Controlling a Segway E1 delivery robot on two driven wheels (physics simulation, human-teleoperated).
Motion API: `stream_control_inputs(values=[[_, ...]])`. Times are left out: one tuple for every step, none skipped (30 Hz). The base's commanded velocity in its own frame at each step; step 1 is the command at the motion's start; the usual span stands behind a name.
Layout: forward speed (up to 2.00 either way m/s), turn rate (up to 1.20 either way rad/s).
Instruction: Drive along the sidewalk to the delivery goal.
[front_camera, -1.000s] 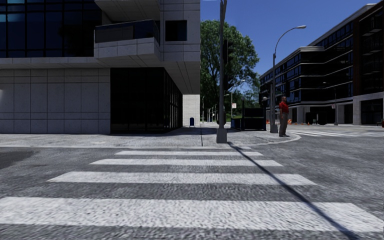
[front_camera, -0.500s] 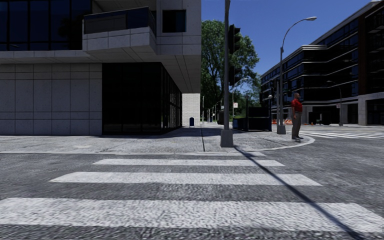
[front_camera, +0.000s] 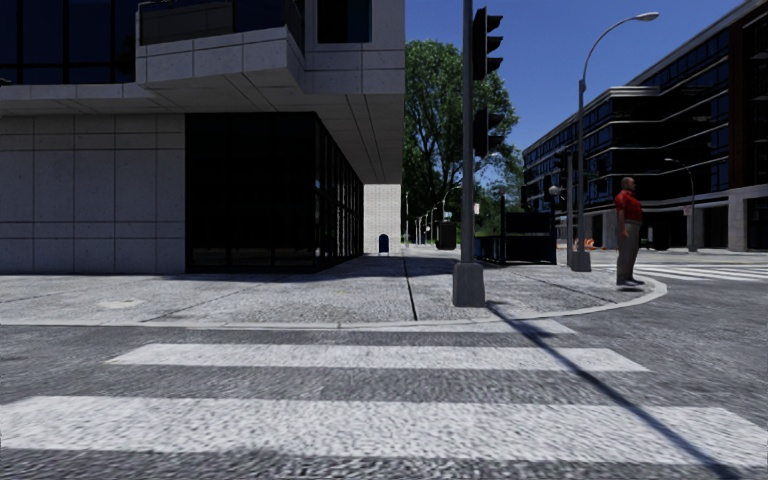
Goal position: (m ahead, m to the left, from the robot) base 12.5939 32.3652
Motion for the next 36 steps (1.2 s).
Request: stream_control_inputs(values=[[2.00, 0.00], [2.00, 0.00], [2.00, 0.00], [2.00, 0.00], [2.00, 0.00], [2.00, 0.00], [2.00, 0.00], [2.00, 0.00], [2.00, 0.00], [2.00, 0.00], [2.00, 0.00], [2.00, 0.00], [2.00, 0.00], [2.00, 0.00], [2.00, 0.00], [2.00, 0.00], [2.00, 0.00], [2.00, 0.00], [2.00, 0.00], [2.00, 0.00], [2.00, 0.00], [2.00, 0.00], [2.00, 0.00], [2.00, 0.00], [2.00, 0.00], [2.00, 0.00], [2.00, 0.00], [2.00, 0.00], [2.00, 0.00], [2.00, 0.00], [2.00, 0.00], [2.00, 0.00], [2.00, 0.00], [2.00, 0.00], [2.00, 0.00], [2.00, 0.00]])
